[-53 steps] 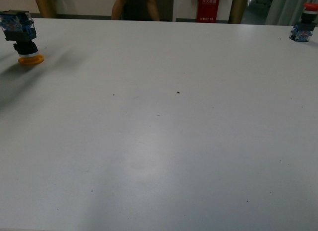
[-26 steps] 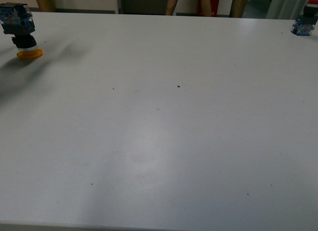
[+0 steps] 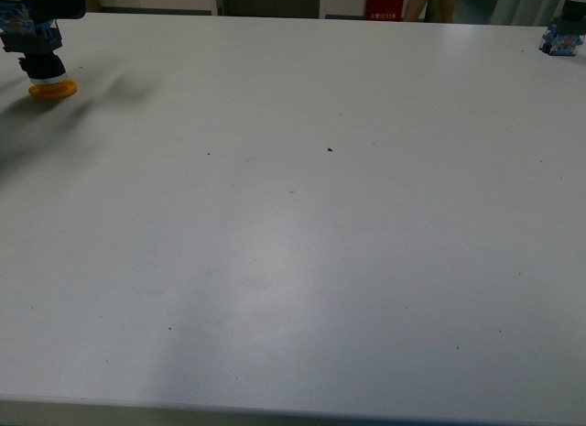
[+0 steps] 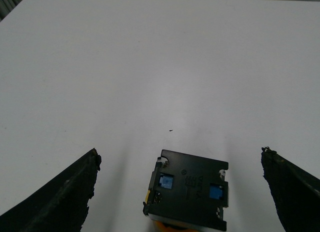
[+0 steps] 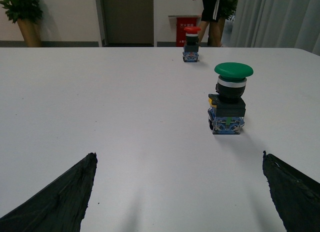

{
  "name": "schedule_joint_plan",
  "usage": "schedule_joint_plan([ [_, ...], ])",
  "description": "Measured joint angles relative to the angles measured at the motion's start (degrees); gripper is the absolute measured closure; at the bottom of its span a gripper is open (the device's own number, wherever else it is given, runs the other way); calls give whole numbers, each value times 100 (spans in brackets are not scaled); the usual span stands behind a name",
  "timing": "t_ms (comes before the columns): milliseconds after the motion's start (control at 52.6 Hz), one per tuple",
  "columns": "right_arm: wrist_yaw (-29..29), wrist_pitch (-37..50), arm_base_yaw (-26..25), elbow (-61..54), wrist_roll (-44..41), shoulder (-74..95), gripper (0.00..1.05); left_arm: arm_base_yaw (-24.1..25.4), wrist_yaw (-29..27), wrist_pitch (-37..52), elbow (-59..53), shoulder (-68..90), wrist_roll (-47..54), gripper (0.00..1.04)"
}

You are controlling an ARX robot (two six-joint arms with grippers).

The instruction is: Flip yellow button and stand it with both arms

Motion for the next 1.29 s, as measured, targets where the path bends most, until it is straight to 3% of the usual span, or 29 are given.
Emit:
schedule_joint_plan([
  [475, 0, 0, 0, 0, 0, 0, 7, 4, 7, -74, -4, 111, 22, 7],
  [513, 0, 0, 0, 0, 0, 0, 7, 2, 15, -76, -4, 118, 31, 9],
  [837, 0, 0, 0, 0, 0, 0, 7, -13, -31, -81, -20, 133, 39, 66],
  [1293, 0, 0, 0, 0, 0, 0, 7, -46, -391, 413, -273, 109, 286, 69],
])
